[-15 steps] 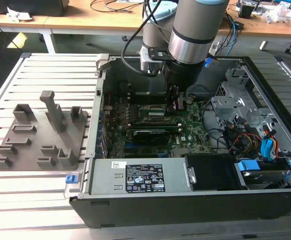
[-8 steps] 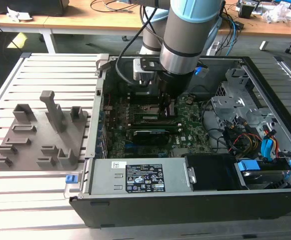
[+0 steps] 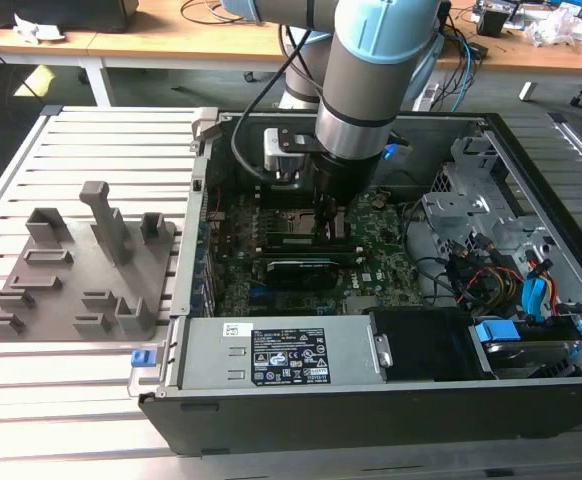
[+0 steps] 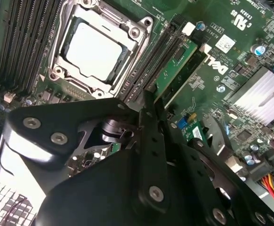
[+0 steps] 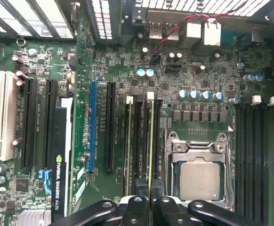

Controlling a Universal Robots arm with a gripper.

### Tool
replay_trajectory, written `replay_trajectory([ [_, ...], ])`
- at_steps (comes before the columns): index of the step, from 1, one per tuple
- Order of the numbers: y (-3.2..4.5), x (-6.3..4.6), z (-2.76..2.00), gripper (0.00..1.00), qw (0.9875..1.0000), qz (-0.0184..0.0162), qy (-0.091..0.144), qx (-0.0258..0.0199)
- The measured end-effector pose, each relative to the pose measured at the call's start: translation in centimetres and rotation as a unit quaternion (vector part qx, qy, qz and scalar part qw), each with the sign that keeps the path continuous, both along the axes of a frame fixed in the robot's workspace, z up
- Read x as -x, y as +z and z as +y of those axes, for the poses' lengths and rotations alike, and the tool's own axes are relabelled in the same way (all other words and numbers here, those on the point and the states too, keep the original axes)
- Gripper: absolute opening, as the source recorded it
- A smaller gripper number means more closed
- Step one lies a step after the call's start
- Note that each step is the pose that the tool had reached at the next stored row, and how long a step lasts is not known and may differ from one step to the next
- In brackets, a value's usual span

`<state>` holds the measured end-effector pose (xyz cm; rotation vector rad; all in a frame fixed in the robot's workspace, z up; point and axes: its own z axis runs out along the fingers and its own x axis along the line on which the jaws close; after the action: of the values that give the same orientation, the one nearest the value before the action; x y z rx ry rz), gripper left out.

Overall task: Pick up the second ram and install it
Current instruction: 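Insert the second ram into the second slot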

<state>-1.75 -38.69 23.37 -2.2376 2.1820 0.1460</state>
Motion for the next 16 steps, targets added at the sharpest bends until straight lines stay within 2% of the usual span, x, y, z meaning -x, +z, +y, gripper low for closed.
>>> replay_trajectory([
  [10,-0.71,0.07,0.14,0.14,1.0,0.0,0.005,0.0002],
  [16,-0.76,0.07,0.26,0.14,1.0,0.0,0.003,0.0],
])
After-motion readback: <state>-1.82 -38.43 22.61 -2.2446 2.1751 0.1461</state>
